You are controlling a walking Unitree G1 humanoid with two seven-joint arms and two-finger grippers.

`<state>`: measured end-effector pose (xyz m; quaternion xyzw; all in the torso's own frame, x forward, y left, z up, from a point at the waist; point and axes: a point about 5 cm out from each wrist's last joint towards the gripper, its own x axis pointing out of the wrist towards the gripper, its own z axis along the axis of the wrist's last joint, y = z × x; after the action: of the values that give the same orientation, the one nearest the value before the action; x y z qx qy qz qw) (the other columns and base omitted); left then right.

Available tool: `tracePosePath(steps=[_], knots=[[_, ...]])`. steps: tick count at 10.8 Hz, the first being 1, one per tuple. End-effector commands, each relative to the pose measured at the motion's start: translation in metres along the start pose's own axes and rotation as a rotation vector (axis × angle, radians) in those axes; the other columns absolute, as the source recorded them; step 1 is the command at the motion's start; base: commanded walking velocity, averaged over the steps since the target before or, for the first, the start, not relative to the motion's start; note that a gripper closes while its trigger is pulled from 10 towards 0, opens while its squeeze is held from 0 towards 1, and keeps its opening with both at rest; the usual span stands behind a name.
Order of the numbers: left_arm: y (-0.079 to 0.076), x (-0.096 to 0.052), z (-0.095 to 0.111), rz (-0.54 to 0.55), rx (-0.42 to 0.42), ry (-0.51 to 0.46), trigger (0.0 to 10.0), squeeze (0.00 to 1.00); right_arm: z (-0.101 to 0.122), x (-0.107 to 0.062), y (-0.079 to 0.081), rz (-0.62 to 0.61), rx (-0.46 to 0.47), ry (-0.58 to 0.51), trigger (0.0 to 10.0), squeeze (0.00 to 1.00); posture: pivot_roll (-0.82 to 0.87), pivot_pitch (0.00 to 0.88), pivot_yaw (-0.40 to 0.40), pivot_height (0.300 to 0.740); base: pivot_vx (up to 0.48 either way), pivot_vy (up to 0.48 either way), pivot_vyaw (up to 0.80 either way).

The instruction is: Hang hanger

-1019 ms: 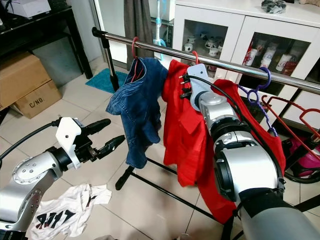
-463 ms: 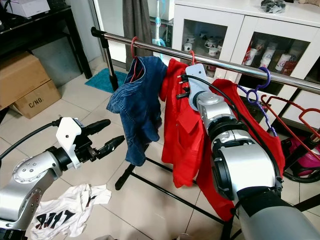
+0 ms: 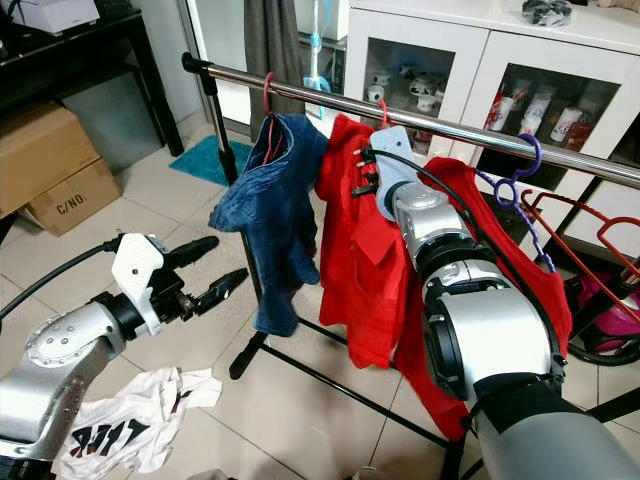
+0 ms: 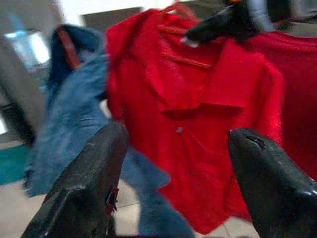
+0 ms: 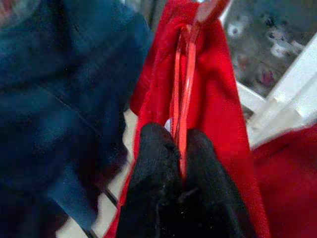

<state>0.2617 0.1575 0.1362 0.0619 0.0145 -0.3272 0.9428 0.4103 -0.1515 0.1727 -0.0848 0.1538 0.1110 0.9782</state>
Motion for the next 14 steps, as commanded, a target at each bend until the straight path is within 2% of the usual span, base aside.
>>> tracePosePath(steps=[1, 3, 5, 6, 9, 10, 11, 13, 14], knots=[[0.002, 0.002, -0.007, 0.077, -0.006, 0.034, 10.0, 0.0, 0.02, -0.006, -0.011, 0.015, 0.035, -0.16, 0.0, 0.0, -0.02, 0.0, 0.016, 0.74, 0.0, 0.0, 0.0], [-0.002, 0.009, -0.008, 0.083, -0.019, 0.031, 10.0, 0.0, 0.019, -0.01, -0.01, 0.048, 0.002, -0.23, 0.0, 0.0, -0.03, 0.0, 0.034, 0.74, 0.0, 0.0, 0.0], [-0.005, 0.012, -0.01, 0.096, -0.029, 0.039, 10.0, 0.0, 0.013, -0.02, 0.001, 0.1, -0.079, -0.281, 0.0, 0.0, -0.03, 0.0, 0.033, 0.74, 0.0, 0.0, 0.0], [-0.006, 0.009, -0.013, 0.105, -0.03, 0.048, 10.0, 0.0, -0.004, -0.026, 0.007, 0.112, -0.105, -0.255, 0.0, 0.0, -0.03, 0.0, 0.025, 0.74, 0.0, 0.0, 0.0], [-0.007, 0.004, -0.017, 0.123, -0.034, 0.062, 10.0, 0.0, -0.041, -0.043, 0.015, 0.082, -0.086, -0.219, 0.0, 0.0, -0.02, 0.0, 0.01, 0.74, 0.0, 0.0, 0.0], [-0.008, 0.004, -0.017, 0.124, -0.035, 0.063, 10.0, 0.0, -0.045, -0.047, 0.016, 0.07, -0.078, -0.214, 0.0, 0.0, -0.02, 0.0, 0.009, 0.74, 0.0, 0.0, 0.0], [-0.009, 0.001, -0.018, 0.125, -0.04, 0.07, 10.0, 0.0, -0.062, -0.059, 0.021, 0.042, -0.074, -0.176, 0.0, 0.0, -0.03, 0.0, 0.009, 0.74, 0.0, 0.0, 0.0], [-0.01, -0.001, -0.02, 0.122, -0.045, 0.078, 10.0, 0.0, -0.08, -0.069, 0.032, 0.055, -0.061, -0.13, 0.0, 0.0, -0.03, 0.0, 0.014, 0.74, -0.126, 0.0, 0.0], [-0.01, -0.001, -0.02, 0.12, -0.046, 0.079, 10.0, 0.0, -0.082, -0.071, 0.034, 0.058, -0.057, -0.123, 0.0, 0.0, -0.04, 0.0, 0.018, 0.74, -0.289, 0.0, 0.0]])
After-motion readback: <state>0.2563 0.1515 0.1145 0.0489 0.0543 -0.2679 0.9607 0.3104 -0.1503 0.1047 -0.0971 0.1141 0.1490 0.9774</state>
